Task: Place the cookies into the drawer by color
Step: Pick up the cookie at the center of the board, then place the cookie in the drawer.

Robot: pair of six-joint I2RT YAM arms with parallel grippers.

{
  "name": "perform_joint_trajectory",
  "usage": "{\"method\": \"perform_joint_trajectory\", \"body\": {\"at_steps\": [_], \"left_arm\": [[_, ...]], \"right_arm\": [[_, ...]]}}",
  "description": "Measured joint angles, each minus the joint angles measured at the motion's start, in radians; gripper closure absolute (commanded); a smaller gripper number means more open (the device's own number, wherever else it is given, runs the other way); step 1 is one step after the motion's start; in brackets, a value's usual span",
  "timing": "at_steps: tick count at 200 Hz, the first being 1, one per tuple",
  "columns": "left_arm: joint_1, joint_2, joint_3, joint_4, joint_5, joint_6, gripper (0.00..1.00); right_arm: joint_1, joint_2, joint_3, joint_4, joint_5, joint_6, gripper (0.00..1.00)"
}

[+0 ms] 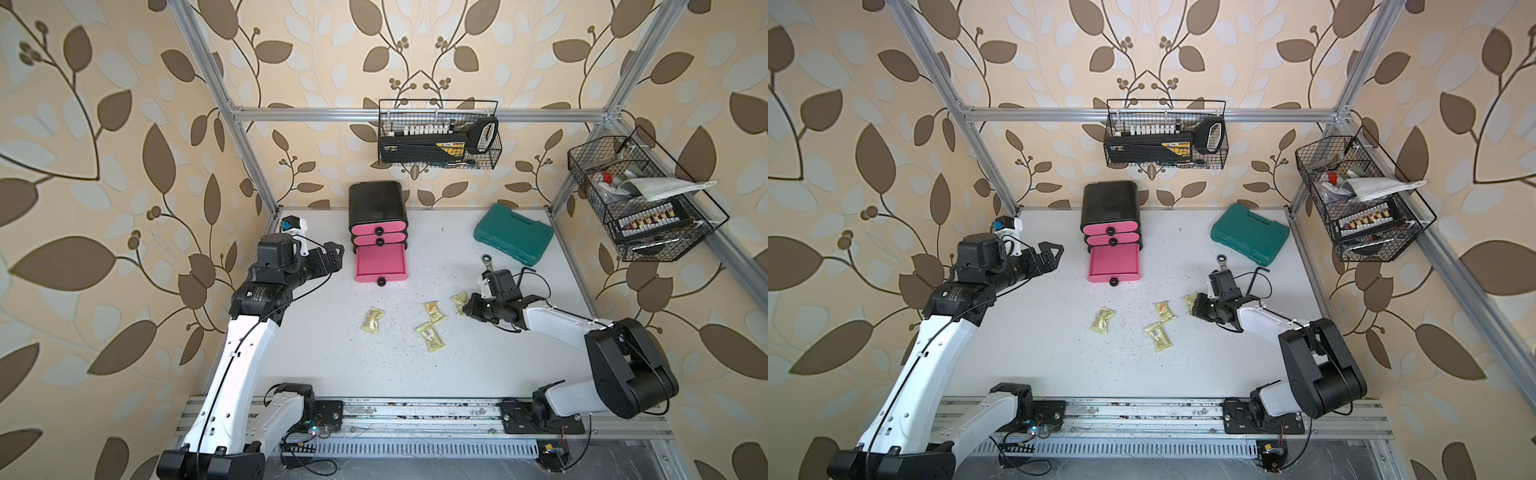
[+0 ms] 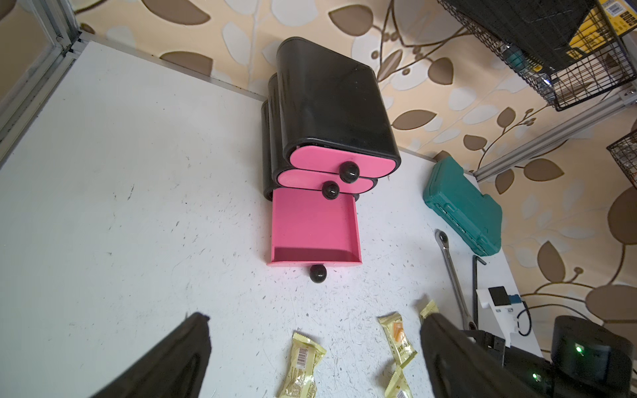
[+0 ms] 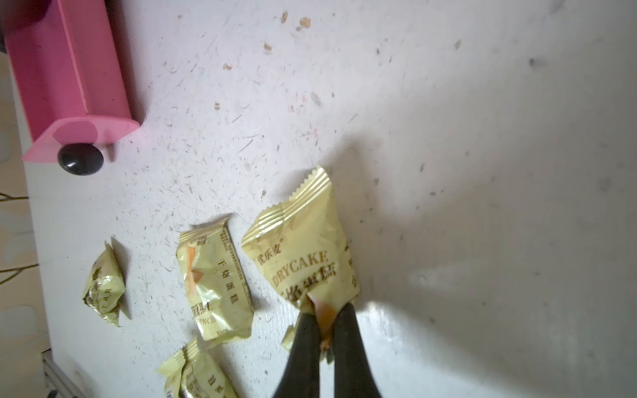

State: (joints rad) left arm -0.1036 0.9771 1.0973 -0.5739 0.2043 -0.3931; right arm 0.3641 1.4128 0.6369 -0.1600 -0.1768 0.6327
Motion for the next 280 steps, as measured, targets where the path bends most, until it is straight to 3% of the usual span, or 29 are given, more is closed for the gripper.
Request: {"method": "perform_joint_trajectory", "body": {"at_steps": [52,101,164,241,269,280], "left_arm": [[0.000,0.000,0.000,0.000,0.000,0.000,0.02],[0.000,0.000,0.000,0.000,-0.001,0.000,0.02],[0.000,0.000,0.000,0.000,-0.001,0.000,0.02],[0.006,0.000,0.000,0.001,0.001,0.000,0.02],[0.013,0.000,0.000,0.001,0.001,0.000,0.02],[0.013,0.000,0.000,0.001,0.001,0.000,0.02]], "right_arm": [[0.245,-0.062,0.216,-0.111,0.204,-0.009,1.00],[0.380,0.169,0.556,-0.130,0.290,-0.039,1.00],[0.386,0.489,0.845,-0.135,0.346,-0.045,1.00],[0.320,0.689,0.956,-0.111,0.313,0.023,1.00],[0.303,0.734,0.970,-0.104,0.289,0.046,0.87],[0.302,0.738,0.970,-0.106,0.281,0.056,0.77]]}}
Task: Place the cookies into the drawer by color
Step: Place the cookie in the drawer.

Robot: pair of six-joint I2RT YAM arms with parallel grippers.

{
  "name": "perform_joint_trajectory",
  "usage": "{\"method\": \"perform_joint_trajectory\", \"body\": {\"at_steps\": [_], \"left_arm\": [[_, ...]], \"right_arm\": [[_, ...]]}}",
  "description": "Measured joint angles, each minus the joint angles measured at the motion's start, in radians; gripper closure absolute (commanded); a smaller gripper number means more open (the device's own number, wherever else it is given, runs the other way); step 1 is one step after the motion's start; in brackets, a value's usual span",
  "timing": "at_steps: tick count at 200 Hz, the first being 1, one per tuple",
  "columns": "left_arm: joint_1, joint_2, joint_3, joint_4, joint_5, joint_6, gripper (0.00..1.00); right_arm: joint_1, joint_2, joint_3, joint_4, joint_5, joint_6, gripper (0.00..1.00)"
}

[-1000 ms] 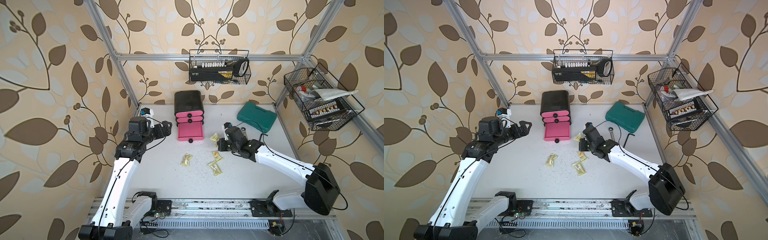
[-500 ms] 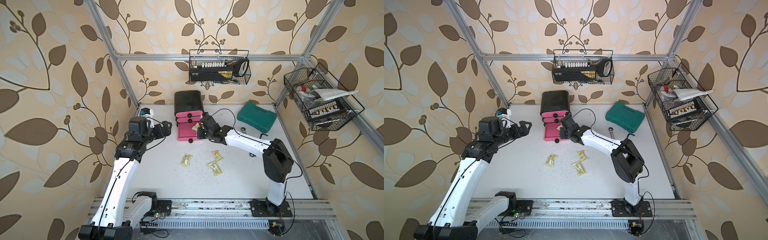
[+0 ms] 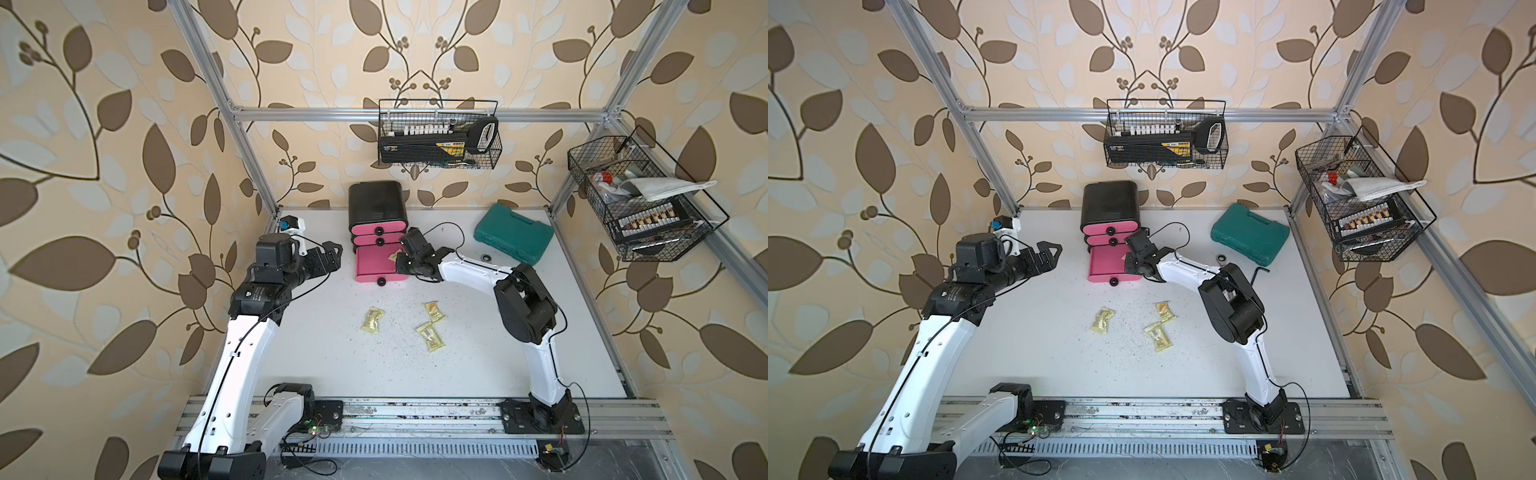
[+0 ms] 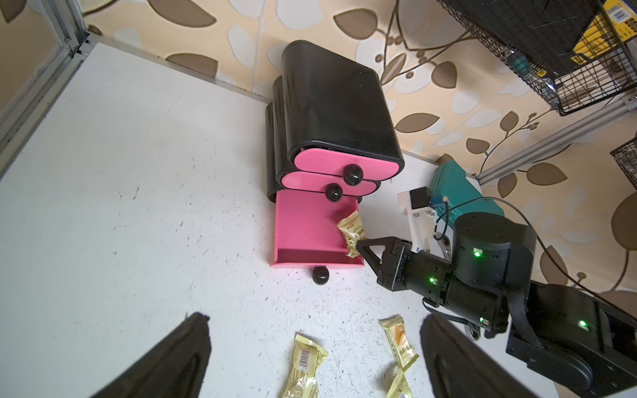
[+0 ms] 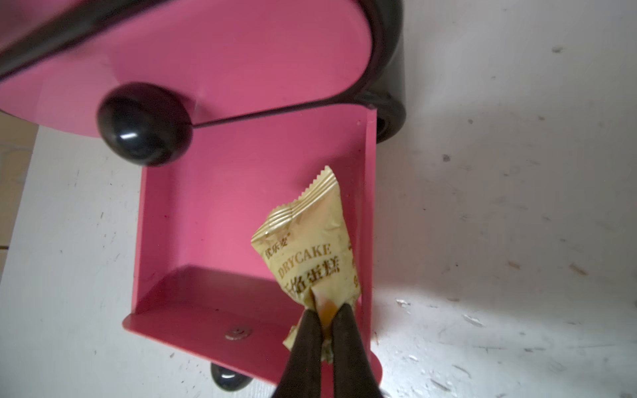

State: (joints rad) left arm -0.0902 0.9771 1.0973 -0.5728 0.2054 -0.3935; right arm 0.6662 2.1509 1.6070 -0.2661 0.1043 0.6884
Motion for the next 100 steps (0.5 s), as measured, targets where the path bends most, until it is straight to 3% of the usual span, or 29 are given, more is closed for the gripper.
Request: {"method": "perform_joint_trajectory", "body": {"at_steps": [27,55,100], "left_arm": [[0.000,0.000,0.000,0.000,0.005,0.000,0.02],[0.009,0.000,0.000,0.001,0.007,-0.001,0.02],[0.013,0.000,0.000,0.014,0.008,-0.001,0.02]], "right_arm": [[0.000,-0.001,0.000,0.009,-0.012,0.011,0.69],[0.000,-0.040,-0.023,0.009,-0.015,0.011,0.67],[0.001,-0.341,-0.254,0.062,-0.016,0.011,0.61]]}}
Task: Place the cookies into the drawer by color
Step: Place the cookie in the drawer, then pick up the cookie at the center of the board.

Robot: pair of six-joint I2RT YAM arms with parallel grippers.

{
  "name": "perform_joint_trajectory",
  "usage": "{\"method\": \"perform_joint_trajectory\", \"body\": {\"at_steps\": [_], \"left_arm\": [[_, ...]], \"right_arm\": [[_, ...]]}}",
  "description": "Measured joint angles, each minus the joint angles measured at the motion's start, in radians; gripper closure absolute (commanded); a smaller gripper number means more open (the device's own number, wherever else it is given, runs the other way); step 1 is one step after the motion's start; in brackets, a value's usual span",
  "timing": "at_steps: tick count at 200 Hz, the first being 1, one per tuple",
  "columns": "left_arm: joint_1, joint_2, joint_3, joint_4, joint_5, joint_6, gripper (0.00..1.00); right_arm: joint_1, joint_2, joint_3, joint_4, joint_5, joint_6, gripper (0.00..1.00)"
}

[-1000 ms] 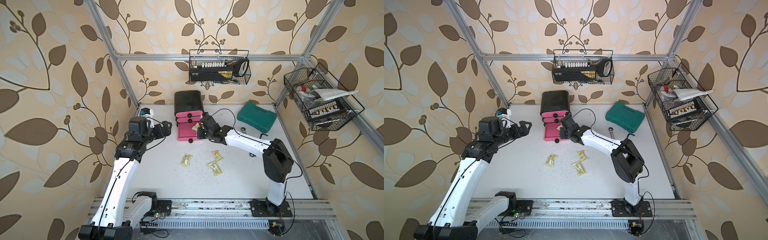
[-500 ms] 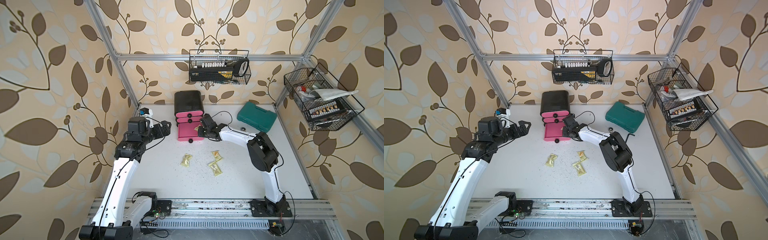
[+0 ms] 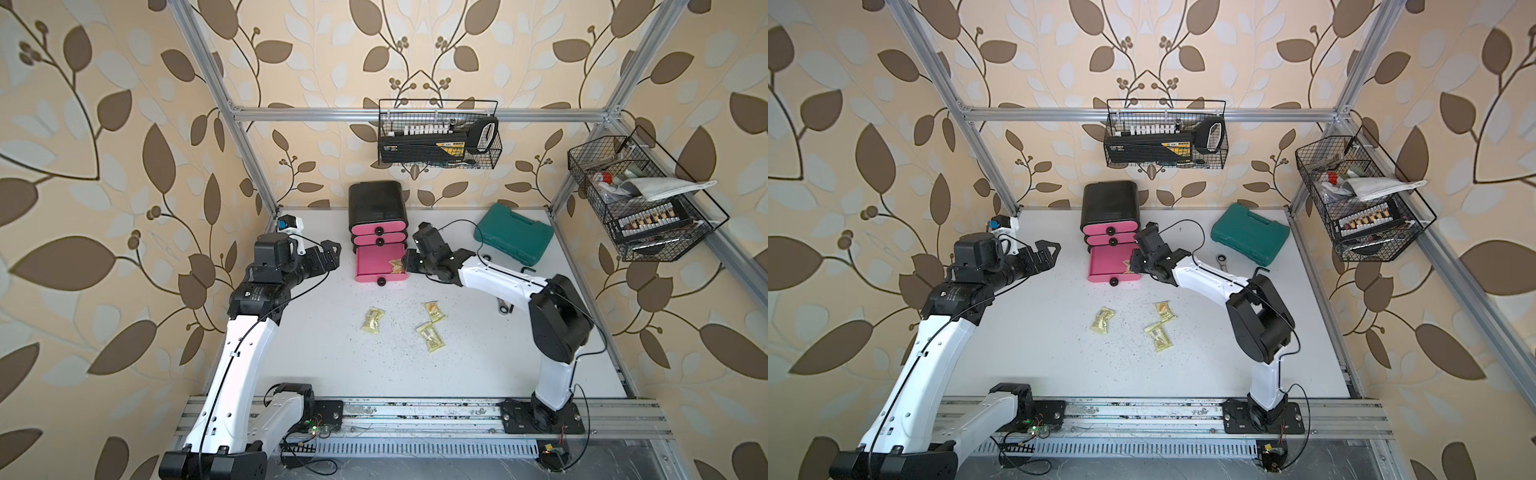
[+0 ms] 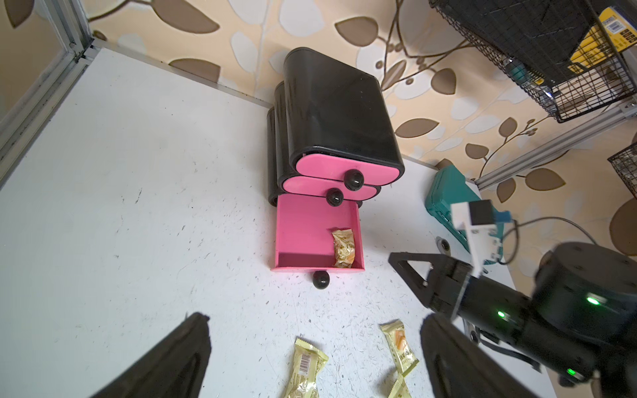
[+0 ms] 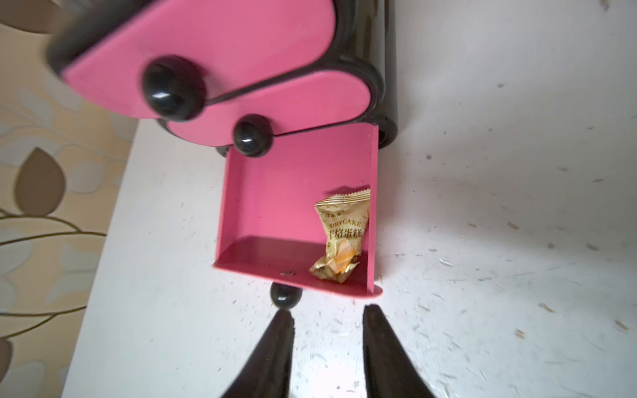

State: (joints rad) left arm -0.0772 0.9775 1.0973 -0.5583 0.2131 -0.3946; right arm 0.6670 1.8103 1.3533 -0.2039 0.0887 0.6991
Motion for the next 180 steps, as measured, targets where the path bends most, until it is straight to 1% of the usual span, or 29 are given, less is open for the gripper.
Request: {"method": "perform_joint_trajectory", "body": {"at_steps": [32,55,81,105,128,152,180], "left_arm": [[0.000,0.000,0.000,0.004,0.004,0.000,0.02],[0.000,0.000,0.000,0.005,0.007,-0.002,0.02],[0.000,0.000,0.000,0.006,0.007,-0.003,0.02],[0.000,0.000,0.000,0.006,0.007,-0.004,0.02],[0.000,0.002,0.000,0.006,0.007,-0.004,0.02],[0.000,0.003,0.000,0.006,0.006,-0.004,0.02],[0.000,0.006,0.000,0.006,0.006,-0.004,0.01]], "right_arm": [[-0.006,-0.199,-0.174,0.023,-0.001,-0.015,0.58],[-0.029,-0.279,-0.293,0.021,-0.004,-0.030,0.58],[-0.069,-0.338,-0.430,0.006,-0.016,-0.037,0.58],[-0.096,-0.373,-0.533,0.005,-0.042,-0.034,0.56],[-0.108,-0.384,-0.613,0.031,-0.099,-0.010,0.51],[-0.117,-0.366,-0.683,0.109,-0.186,0.037,0.50],[-0.117,-0.299,-0.741,0.237,-0.269,0.103,0.50]]}}
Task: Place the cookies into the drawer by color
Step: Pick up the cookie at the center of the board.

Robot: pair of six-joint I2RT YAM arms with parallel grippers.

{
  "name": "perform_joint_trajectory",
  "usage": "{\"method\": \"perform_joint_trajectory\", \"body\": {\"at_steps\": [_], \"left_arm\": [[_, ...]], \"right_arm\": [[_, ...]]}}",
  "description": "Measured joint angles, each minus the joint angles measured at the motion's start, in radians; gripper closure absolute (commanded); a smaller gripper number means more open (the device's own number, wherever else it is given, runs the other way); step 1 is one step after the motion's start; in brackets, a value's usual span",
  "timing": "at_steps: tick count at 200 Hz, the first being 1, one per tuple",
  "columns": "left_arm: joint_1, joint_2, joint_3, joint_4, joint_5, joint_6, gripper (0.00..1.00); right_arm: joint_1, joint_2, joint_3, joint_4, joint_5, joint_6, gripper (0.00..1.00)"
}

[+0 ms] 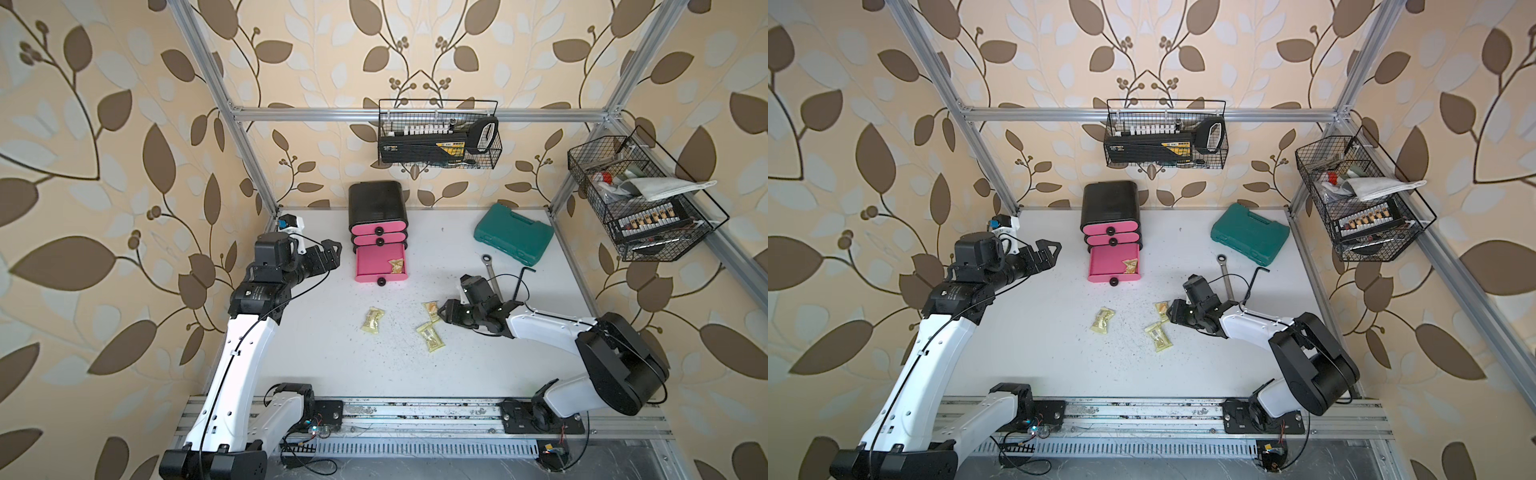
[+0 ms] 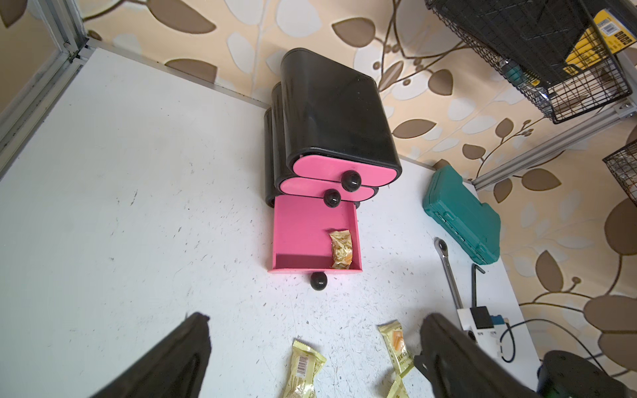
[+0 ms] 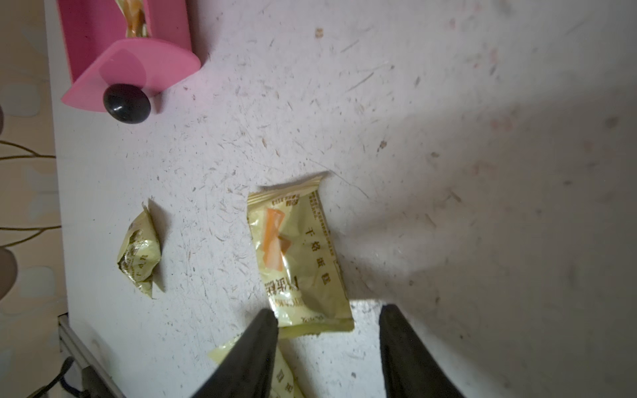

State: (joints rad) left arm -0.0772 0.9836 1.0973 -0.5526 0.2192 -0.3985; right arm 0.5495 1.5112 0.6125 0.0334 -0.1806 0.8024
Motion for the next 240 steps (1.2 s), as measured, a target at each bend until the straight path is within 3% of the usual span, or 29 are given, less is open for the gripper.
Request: {"method": "perform_joint_trajectory", "body": {"at_steps": [29,49,112,180,240], "left_arm": [[0.000,0.006,0.000,0.000,0.000,0.000,0.02],[0.000,0.007,0.000,0.000,0.000,0.000,0.02],[0.000,0.007,0.000,-0.001,-0.001,0.000,0.02],[0.000,0.007,0.000,-0.001,-0.001,0.000,0.02],[0.000,0.007,0.000,-0.001,-0.001,0.000,0.02]], "right_arm": [[-0.001,0.042,-0.018,0.129,-0.052,0.056,0.50],[-0.001,0.061,-0.027,0.185,-0.069,0.080,0.57],[0.000,0.088,-0.036,0.248,-0.085,0.124,1.00],[0.041,0.023,-0.016,0.149,-0.037,0.104,1.00],[0.120,-0.039,0.154,0.034,0.040,0.045,1.00]]}}
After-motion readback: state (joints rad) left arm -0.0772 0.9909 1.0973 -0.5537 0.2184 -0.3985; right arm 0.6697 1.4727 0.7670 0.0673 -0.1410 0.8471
